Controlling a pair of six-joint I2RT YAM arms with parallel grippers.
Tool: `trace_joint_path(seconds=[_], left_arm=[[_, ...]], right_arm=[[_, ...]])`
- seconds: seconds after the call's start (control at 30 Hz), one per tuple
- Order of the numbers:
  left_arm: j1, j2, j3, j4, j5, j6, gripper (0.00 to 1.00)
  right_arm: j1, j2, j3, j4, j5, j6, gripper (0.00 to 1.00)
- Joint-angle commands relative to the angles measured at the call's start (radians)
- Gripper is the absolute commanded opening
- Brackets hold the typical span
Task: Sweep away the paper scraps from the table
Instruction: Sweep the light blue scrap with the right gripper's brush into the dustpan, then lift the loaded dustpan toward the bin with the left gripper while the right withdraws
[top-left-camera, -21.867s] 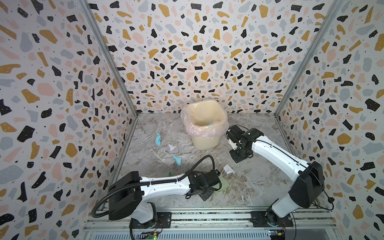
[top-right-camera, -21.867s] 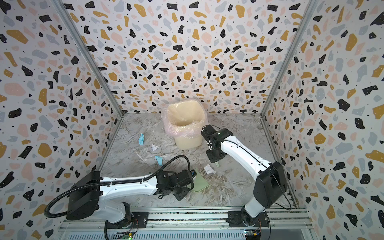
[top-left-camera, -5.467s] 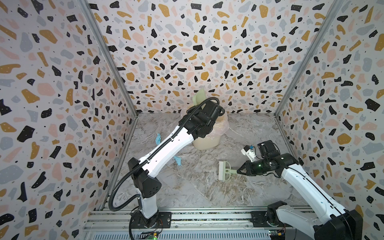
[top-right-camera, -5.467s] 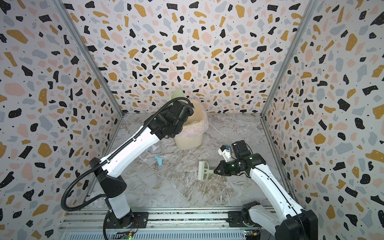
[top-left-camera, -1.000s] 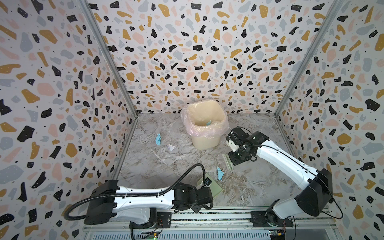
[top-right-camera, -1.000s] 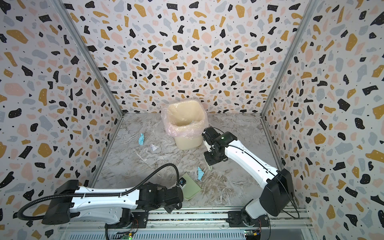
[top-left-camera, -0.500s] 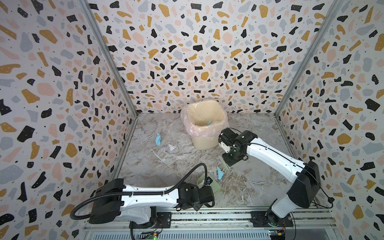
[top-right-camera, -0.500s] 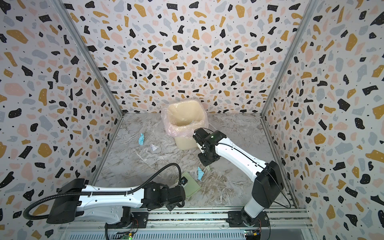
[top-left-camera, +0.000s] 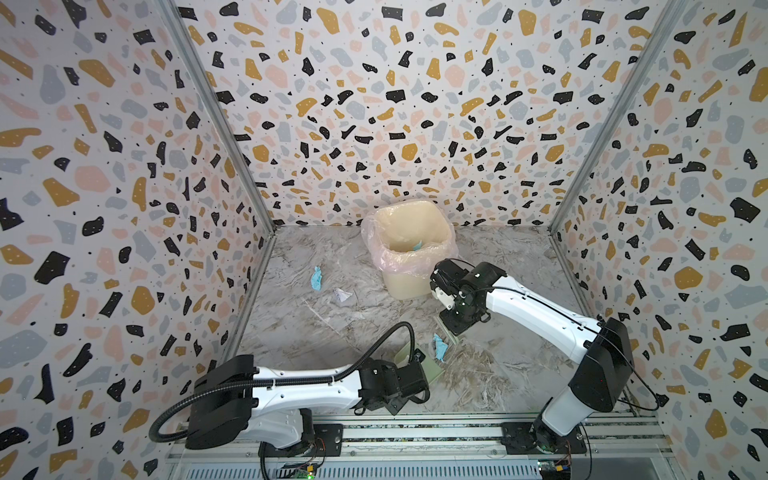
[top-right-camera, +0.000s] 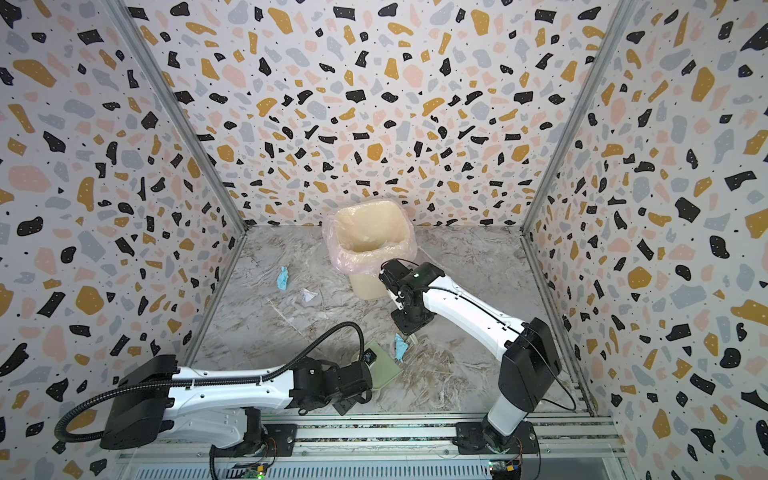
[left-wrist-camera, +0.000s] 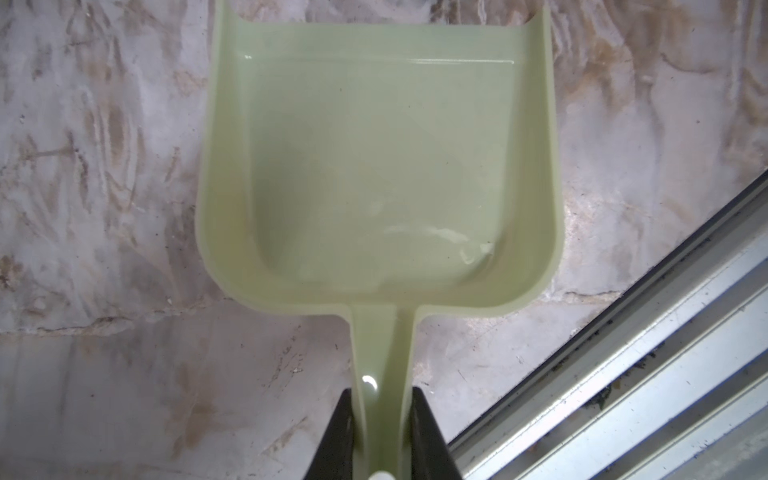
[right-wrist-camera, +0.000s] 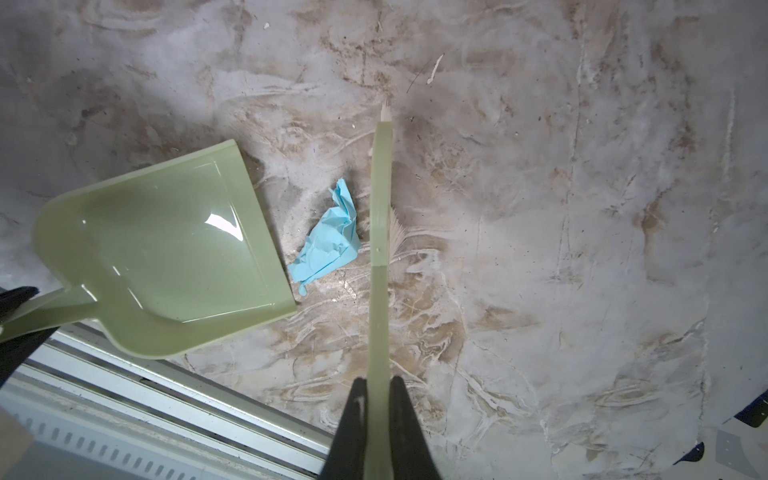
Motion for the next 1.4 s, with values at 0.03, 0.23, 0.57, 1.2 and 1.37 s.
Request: trace_joint_path(seconds=[0.03, 0.23, 0.57, 1.2, 1.37], left_arm=[[0.012, -0.003, -0.013, 0.021, 0.018, 0.021, 0.00], [0.015, 0.009, -0.015, 0.025, 0.030, 0.027, 0.00], [0.019, 0.011, -0.017, 0.033, 0.026, 0.027, 0.00], [0.019, -0.148, 0.016, -0.003, -0.061, -0.016, 0.00], [0.019, -0.261, 0.117, -0.106, -0.157, -0.031, 0.00]], right_arm=[[0.028, -0.015, 0.030, -0.042, -0.063, 0.013, 0.00], [0.068, -0.033, 0.044, -0.033, -0.152, 0.050, 0.00], [0.132, -0.062, 0.072, -0.023, -0.275, 0.100, 0.00], [-0.134, -0.293, 0.015, -0.014, -0.173, 0.127, 0.00], [-0.277, -0.433, -0.156, 0.091, -0.341, 0.121, 0.00]])
